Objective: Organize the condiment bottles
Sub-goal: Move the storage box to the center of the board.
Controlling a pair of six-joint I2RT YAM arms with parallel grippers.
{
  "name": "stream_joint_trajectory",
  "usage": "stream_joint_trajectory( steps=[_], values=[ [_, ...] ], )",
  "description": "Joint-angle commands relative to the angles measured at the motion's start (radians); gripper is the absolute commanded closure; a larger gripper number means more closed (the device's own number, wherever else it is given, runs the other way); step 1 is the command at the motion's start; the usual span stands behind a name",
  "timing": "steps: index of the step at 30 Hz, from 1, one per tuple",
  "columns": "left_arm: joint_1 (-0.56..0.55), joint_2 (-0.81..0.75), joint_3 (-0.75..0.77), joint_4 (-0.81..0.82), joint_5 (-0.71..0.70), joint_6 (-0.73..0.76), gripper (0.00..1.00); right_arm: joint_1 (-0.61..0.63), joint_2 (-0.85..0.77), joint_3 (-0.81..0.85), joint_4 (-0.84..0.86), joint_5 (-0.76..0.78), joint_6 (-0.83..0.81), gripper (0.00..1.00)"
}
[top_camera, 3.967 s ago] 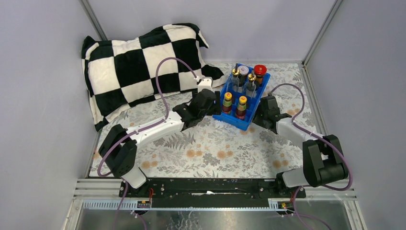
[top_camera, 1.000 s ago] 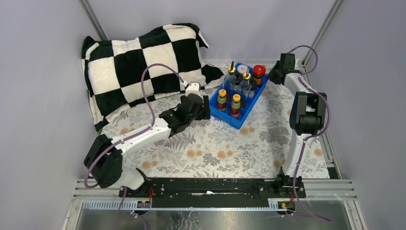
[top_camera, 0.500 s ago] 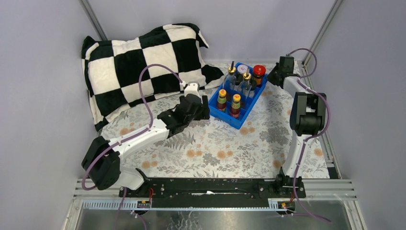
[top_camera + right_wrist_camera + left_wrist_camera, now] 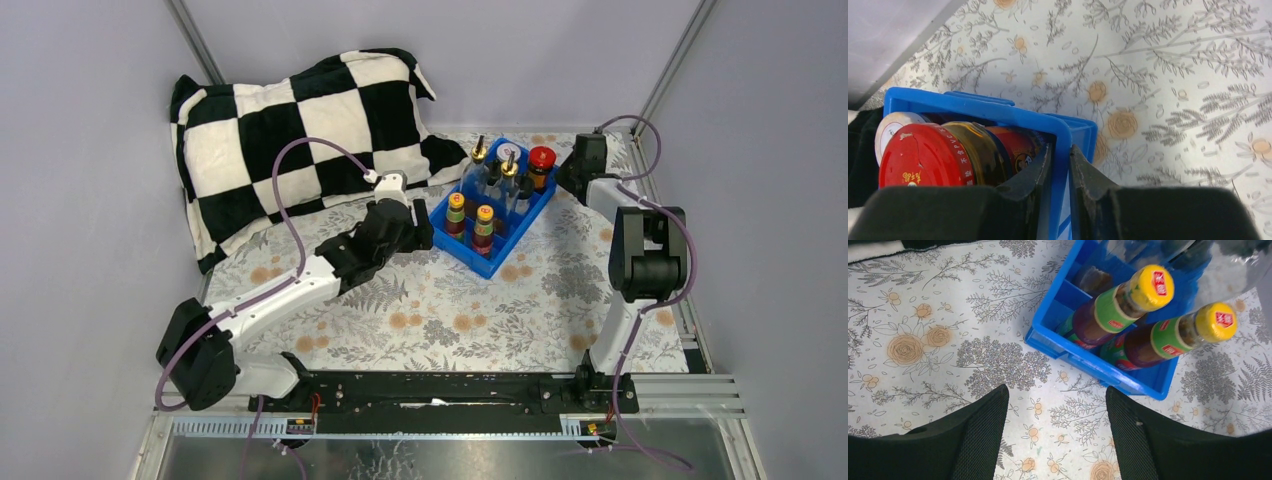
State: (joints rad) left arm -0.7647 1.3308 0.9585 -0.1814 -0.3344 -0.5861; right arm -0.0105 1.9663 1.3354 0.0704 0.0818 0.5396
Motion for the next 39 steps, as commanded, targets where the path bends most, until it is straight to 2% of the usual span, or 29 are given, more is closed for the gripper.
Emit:
stream_joint_trajectory(
  steps=[1,12,18,21,23,25,33,39],
  values=[
    [0.004,-0.042,-0.020,0.011,-0.006,-0.019,0.25,0.083,-0.091,-0.126,-0.134,-0.025,-0.029,0.87],
    [-0.001,-0.099,-0.033,-0.015,-0.027,-0.016,0.25,0.134,-0.305,-0.366,-0.106,0.020,0.009,0.85],
    [-0.001,-0.146,-0.051,-0.045,-0.050,-0.019,0.25,0.172,-0.386,-0.440,-0.116,0.040,0.022,0.77],
    [-0.002,-0.171,-0.058,-0.067,-0.062,-0.029,0.25,0.186,-0.421,-0.458,-0.138,0.050,0.023,0.66],
    [-0.002,-0.179,-0.057,-0.084,-0.071,-0.035,0.24,0.188,-0.449,-0.464,-0.154,0.057,0.024,0.63],
    [-0.001,-0.185,-0.056,-0.099,-0.081,-0.043,0.24,0.190,-0.480,-0.463,-0.180,0.063,0.020,0.56],
    [-0.002,-0.198,-0.050,-0.161,-0.129,-0.090,0.23,0.189,-0.613,-0.427,-0.285,0.108,-0.019,0.49],
    [-0.002,-0.257,-0.090,-0.205,-0.166,-0.155,0.22,0.185,-0.709,-0.336,-0.361,0.162,-0.055,0.44]
  ],
)
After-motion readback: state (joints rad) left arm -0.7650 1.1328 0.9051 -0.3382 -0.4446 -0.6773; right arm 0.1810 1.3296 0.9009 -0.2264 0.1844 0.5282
